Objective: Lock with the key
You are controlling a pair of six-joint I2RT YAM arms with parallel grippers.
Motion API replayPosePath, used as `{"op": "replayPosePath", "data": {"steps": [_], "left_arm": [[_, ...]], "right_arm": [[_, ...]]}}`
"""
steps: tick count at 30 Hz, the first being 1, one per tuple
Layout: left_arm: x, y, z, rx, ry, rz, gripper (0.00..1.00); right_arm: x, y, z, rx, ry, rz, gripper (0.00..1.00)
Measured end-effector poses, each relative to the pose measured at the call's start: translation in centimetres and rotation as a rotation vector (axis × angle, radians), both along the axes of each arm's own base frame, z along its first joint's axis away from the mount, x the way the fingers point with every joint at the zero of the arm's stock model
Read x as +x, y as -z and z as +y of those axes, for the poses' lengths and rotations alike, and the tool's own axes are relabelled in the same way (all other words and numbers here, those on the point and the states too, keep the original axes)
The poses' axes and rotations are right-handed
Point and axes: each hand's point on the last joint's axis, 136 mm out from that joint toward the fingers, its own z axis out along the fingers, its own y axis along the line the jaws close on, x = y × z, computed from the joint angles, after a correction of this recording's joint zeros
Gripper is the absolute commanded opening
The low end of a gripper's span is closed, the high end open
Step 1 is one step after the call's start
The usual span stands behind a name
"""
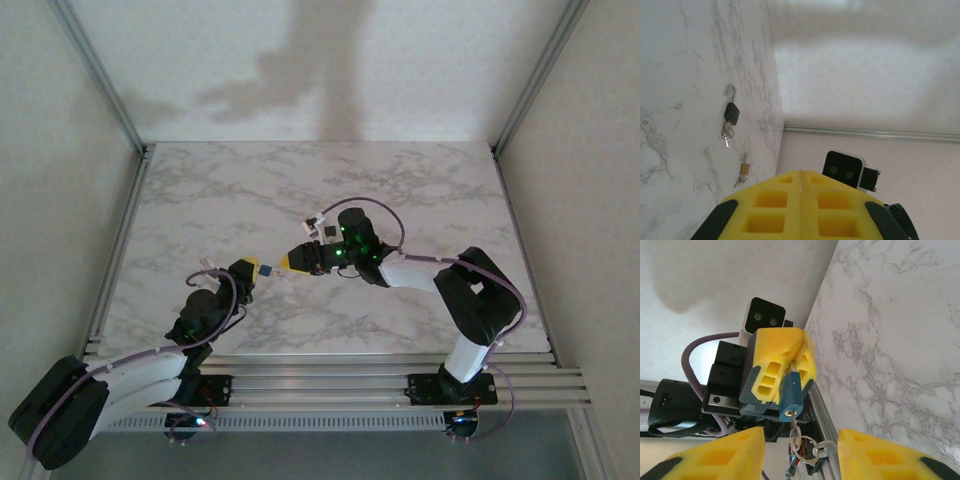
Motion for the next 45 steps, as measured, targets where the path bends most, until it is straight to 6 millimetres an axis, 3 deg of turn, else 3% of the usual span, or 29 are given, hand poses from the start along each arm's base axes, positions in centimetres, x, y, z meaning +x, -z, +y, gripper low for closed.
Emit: {"op": "replayPosePath", "data": {"steps": [10,45], "left_arm": [[0.1,-0.1,0.2,-0.005,-0.006,-0.001,0.0],[0.2,-0.6,0.2,-0.021,-0.009,-0.019,0.0]], "right_arm": [[-1.4,-0.3,1.1,0.006,-0.043,-0.005,0.39],[-1.7,0.7,2.0,-0.001,-0.058,0.018,0.24]]}}
